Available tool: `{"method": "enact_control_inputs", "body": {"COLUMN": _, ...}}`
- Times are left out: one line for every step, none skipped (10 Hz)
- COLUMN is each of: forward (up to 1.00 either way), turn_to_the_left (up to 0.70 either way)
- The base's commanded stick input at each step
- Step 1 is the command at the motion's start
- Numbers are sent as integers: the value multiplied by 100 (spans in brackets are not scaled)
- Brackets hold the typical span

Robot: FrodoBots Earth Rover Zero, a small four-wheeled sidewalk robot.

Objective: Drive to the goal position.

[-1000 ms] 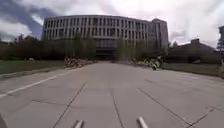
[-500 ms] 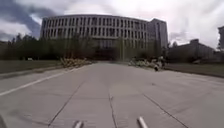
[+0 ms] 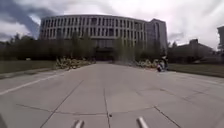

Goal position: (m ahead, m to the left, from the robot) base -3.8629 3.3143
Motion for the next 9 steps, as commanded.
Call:
{"method": "enact_control_inputs", "body": {"forward": 100, "turn_to_the_left": 36}}
{"method": "enact_control_inputs", "body": {"forward": 100, "turn_to_the_left": 34}}
{"method": "enact_control_inputs", "body": {"forward": 100, "turn_to_the_left": 13}}
{"method": "enact_control_inputs", "body": {"forward": 100, "turn_to_the_left": 4}}
{"method": "enact_control_inputs", "body": {"forward": 100, "turn_to_the_left": 0}}
{"method": "enact_control_inputs", "body": {"forward": 100, "turn_to_the_left": 0}}
{"method": "enact_control_inputs", "body": {"forward": 100, "turn_to_the_left": 0}}
{"method": "enact_control_inputs", "body": {"forward": 100, "turn_to_the_left": 0}}
{"method": "enact_control_inputs", "body": {"forward": 100, "turn_to_the_left": 0}}
